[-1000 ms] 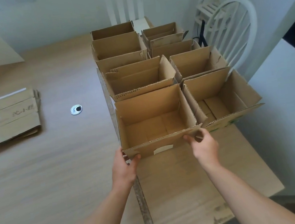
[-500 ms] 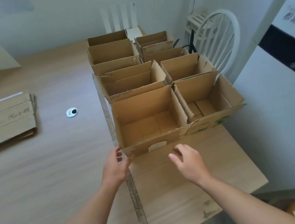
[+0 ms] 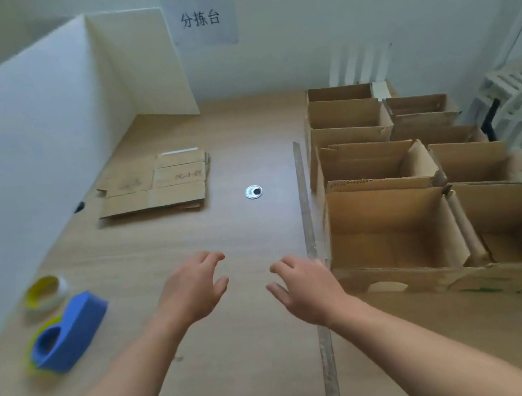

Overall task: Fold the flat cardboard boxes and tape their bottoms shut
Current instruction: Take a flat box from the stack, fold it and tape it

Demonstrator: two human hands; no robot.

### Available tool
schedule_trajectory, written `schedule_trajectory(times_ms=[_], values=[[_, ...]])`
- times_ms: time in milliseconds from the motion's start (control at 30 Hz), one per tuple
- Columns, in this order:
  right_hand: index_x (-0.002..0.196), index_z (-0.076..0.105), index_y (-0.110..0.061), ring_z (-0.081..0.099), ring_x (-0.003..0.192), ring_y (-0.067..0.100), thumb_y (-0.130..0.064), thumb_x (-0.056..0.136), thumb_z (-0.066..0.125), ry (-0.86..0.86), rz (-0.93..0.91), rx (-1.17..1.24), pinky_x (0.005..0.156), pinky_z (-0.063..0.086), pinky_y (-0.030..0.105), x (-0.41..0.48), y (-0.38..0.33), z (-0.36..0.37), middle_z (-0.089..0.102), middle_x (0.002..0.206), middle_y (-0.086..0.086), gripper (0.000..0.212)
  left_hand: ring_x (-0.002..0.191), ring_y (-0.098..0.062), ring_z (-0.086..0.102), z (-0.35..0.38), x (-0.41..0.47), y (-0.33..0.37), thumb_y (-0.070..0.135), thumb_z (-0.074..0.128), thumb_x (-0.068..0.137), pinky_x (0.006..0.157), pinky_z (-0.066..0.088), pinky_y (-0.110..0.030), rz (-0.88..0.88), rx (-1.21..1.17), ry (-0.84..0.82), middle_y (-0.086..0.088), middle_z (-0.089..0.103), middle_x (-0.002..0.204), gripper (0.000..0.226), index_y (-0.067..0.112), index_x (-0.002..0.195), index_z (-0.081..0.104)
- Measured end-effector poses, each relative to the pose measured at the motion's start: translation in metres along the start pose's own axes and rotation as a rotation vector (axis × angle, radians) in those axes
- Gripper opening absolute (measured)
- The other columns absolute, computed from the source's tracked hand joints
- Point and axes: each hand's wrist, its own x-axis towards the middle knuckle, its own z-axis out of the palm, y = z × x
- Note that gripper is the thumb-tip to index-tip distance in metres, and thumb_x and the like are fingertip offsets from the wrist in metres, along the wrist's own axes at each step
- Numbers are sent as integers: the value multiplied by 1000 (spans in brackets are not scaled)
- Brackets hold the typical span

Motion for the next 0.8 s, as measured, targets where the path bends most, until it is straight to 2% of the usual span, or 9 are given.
schedule_trajectory(times_ms=[233, 467, 700, 800], values=[[128, 54, -20, 53, 112, 29, -48, 101, 40, 11, -98, -60, 89, 41, 39, 101, -73, -2, 55, 126, 2, 41, 124, -18, 50, -44, 14, -99, 44, 51, 95, 93, 42, -33, -104, 126, 21, 9, 52, 138, 46, 29, 139, 48], [127, 53, -19, 53, 107, 31, -47, 102, 39, -38, 14, -122, 85, 42, 40, 215, -119, 18, 55, 120, 4, 40, 126, -18, 48, -65, 85, -197, 42, 48, 97, 91, 43, -34, -145, 79, -10, 8, 49, 140, 45, 28, 139, 47], [116, 54, -18, 54, 101, 32, -46, 101, 39, -66, 82, -252, 74, 35, 38, 333, -150, 43, 56, 110, 5, 35, 114, -22, 51, -75, 178, -290, 39, 44, 95, 90, 40, -36, -89, 192, -79, 2, 58, 122, 34, 23, 124, 53], [115, 54, -17, 54, 100, 31, -45, 101, 38, -72, 123, -263, 73, 33, 37, 373, -151, 58, 55, 108, 4, 35, 113, -23, 52, -71, 217, -321, 39, 44, 94, 89, 40, -35, -80, 202, -98, 2, 59, 122, 35, 22, 123, 55]])
